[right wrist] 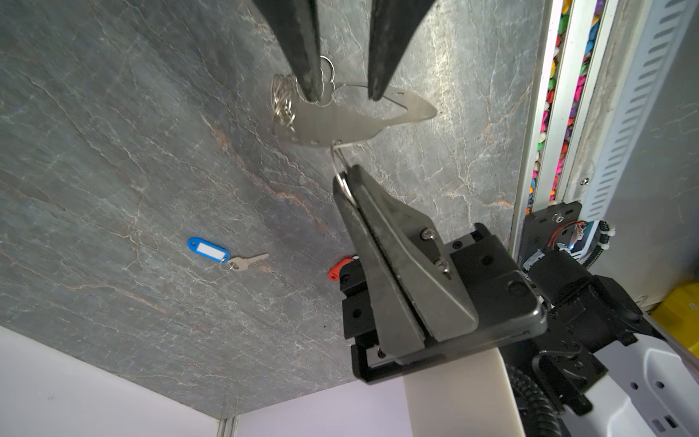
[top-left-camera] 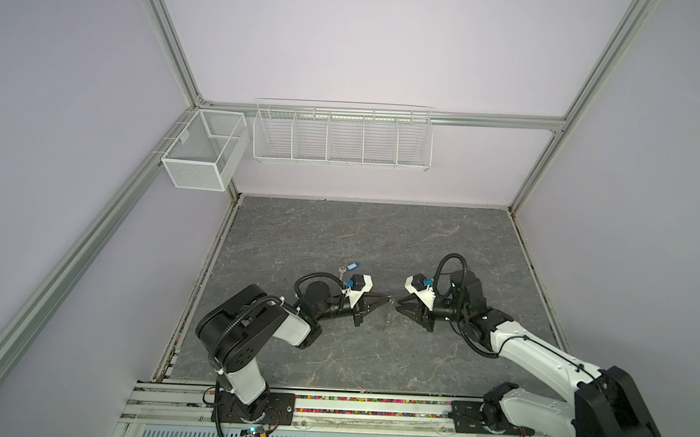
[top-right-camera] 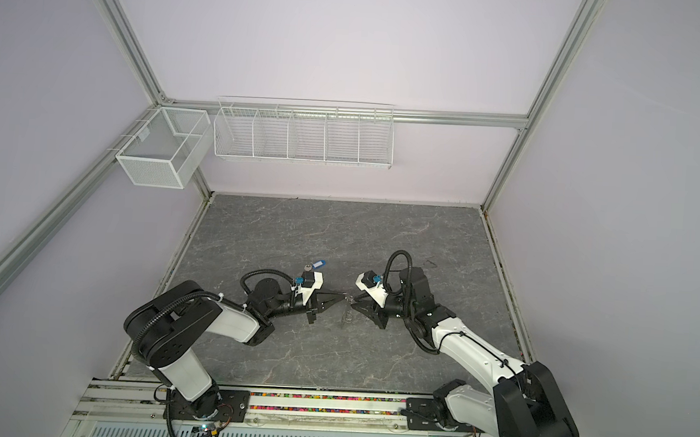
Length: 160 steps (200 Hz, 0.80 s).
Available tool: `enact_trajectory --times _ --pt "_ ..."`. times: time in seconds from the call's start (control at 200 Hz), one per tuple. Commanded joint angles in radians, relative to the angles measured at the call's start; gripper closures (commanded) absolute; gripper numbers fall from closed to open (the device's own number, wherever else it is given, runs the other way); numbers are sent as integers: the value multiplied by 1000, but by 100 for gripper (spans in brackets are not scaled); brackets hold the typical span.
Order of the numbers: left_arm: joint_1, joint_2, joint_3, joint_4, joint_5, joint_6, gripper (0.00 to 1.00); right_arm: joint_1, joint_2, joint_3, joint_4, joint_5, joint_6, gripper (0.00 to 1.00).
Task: Put the keys on the keyring
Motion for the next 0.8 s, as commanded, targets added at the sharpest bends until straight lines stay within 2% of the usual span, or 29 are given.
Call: enact_trajectory --times 0.0,0.12,0.605,0.795 --pt "-3 -19 7 7 15 -20 100 5 24 39 43 -50 -58 74" --pt "-3 -21 17 -8 34 -27 100 5 36 45 68 -67 -76 72" --pt "-4 -33 41 -82 83 -9 100 6 101 108 -75 -201 -193 71" --pt "-4 -14 40 -64 92 -12 100 7 132 120 -93 -240 -199 69"
